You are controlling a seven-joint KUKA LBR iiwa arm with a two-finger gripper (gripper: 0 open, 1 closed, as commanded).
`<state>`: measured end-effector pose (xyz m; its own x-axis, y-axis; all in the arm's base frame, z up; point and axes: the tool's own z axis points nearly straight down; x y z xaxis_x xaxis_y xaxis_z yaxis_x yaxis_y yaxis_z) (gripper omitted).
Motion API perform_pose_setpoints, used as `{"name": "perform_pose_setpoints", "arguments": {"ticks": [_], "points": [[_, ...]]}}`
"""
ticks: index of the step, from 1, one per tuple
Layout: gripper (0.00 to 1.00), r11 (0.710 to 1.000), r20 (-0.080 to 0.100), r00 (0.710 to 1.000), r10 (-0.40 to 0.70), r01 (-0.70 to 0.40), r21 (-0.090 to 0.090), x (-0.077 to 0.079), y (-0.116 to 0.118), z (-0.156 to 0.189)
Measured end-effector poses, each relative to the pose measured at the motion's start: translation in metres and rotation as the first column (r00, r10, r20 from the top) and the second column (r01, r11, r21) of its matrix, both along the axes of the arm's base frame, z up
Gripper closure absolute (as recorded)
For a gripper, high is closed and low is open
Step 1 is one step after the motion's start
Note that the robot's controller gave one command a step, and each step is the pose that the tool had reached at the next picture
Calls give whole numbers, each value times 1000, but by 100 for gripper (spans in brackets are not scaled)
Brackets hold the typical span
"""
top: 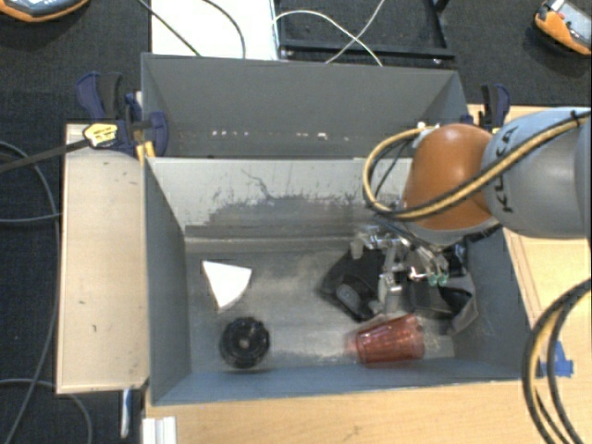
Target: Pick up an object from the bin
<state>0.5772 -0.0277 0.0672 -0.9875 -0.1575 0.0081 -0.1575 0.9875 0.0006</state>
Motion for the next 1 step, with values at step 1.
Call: {"name": "perform_pose_setpoints", "arguments": {"ticks": [1], "points": [[0, 999, 11, 999, 34, -34, 2, -10, 16, 4]]}}
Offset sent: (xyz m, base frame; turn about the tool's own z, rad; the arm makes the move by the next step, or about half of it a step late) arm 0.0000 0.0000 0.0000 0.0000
